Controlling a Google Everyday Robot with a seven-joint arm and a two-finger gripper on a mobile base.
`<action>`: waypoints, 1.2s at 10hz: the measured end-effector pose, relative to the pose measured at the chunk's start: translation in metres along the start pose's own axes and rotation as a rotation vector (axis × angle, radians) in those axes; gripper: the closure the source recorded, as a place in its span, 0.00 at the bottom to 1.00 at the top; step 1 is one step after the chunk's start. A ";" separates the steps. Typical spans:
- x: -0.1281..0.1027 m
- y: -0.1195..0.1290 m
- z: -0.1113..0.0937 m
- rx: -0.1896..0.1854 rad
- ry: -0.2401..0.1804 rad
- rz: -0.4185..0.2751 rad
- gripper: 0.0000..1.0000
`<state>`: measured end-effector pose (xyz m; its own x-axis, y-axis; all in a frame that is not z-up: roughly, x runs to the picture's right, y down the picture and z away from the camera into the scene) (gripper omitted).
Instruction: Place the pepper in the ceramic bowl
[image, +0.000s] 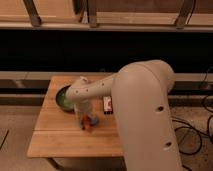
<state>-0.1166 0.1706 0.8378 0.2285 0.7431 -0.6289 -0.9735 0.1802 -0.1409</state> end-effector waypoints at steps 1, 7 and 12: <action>-0.002 -0.001 -0.003 0.006 -0.010 -0.005 0.77; -0.014 0.028 -0.056 0.000 -0.121 -0.075 1.00; -0.076 0.060 -0.133 0.075 -0.288 -0.252 1.00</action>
<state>-0.1935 0.0389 0.7756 0.4642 0.8181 -0.3393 -0.8854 0.4191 -0.2008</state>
